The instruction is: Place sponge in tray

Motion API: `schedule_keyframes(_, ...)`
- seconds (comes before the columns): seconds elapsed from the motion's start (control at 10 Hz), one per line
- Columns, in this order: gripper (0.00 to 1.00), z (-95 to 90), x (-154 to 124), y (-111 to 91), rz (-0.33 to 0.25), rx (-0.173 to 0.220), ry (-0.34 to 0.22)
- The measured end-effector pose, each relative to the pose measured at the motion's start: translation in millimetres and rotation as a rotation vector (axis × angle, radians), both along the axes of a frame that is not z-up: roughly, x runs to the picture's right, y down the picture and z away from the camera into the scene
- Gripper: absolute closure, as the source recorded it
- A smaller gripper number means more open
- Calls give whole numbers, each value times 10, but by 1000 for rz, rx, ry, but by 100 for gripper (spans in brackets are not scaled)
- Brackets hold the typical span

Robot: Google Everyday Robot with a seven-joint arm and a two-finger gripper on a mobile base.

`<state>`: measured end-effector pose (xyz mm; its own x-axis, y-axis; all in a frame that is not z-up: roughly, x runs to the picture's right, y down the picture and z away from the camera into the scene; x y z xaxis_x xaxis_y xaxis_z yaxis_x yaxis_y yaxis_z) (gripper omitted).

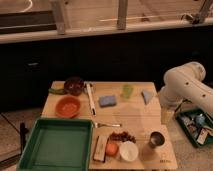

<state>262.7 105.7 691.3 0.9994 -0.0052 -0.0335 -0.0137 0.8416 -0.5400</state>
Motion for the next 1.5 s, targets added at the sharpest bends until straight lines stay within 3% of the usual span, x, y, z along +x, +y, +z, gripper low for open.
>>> schedule_keyframes(0.2,20,47,-206,-7,-23,0,-11)
schedule_keyframes(0.6,20,189,-254,-33,-56,10,-30)
schedule_keyframes(0.9,20,227,-515,-3,-96,17,-52)
schedule_keyframes(1.2,20,293,-603,-3,-121,25,-63)
schedule_keyframes(1.5,20,355,-896,6,-172,28,-88)
